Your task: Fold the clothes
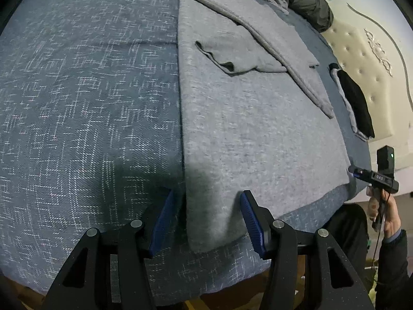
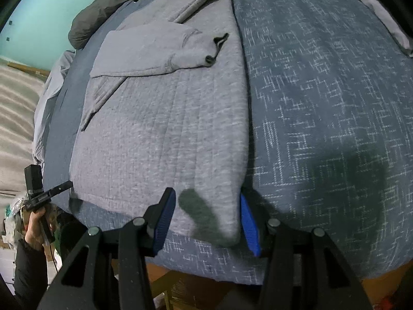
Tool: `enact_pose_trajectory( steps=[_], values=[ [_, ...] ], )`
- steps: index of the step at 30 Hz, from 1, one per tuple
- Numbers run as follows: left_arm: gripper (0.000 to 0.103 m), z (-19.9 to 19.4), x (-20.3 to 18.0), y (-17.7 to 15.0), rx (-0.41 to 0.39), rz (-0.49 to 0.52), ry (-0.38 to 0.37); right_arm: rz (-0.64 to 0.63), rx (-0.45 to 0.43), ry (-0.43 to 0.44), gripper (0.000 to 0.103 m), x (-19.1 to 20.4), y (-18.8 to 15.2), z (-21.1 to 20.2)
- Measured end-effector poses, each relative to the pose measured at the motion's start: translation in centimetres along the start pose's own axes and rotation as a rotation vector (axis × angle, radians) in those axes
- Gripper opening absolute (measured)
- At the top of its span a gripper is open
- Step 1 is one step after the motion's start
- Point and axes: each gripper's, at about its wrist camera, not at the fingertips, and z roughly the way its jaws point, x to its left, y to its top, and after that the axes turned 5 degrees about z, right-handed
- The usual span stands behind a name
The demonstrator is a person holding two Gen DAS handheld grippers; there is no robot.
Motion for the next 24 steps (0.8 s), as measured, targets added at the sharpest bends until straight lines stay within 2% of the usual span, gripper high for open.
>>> enact_pose_trajectory(
  steps=[6, 16, 17, 18, 19, 20, 22, 23, 24],
  values=[
    [0.056, -0.9, -0.4, -0.2, -0.013, 0.005, -0.050, 0.028, -0.013, 0.042, 0.050, -0.2, 0.1, 0.1],
    [0.056, 0.3, 0.0, 0.0, 0.008, 0.003, -0.026, 0.014, 0.009, 0.025, 0.050, -0.3, 0.2, 0.7],
    [0.051, 0.3, -0.1, 0.0, 0.008, 0.012, -0.022, 0.003, 0.008, 0.022, 0.050, -0.2, 0.1, 0.7],
    [0.039, 0.2, -0.3, -0.1, 0.010, 0.022, -0.019, -0.008, 0.006, 0.021, 0.050, 0.0, 0.0, 0.7],
    [0.032, 0.2, -0.4, -0.1, 0.012, 0.030, -0.019, -0.020, 0.001, 0.024, 0.049, 0.2, 0.0, 0.7],
    [0.025, 0.2, -0.7, 0.0, 0.012, 0.036, -0.026, -0.026, -0.002, 0.027, 0.044, 0.4, 0.0, 0.7],
    [0.018, 0.3, -1.3, 0.1, 0.013, 0.052, -0.034, -0.029, -0.010, 0.038, 0.033, 0.5, 0.1, 0.7],
    [0.010, 0.4, -1.6, 0.2, 0.013, 0.061, -0.037, -0.032, -0.011, 0.045, 0.031, 0.5, 0.1, 0.7],
    [0.009, 0.4, -2.0, 0.3, 0.014, 0.071, -0.039, -0.039, -0.010, 0.051, 0.022, 0.6, 0.1, 0.7]
  ],
)
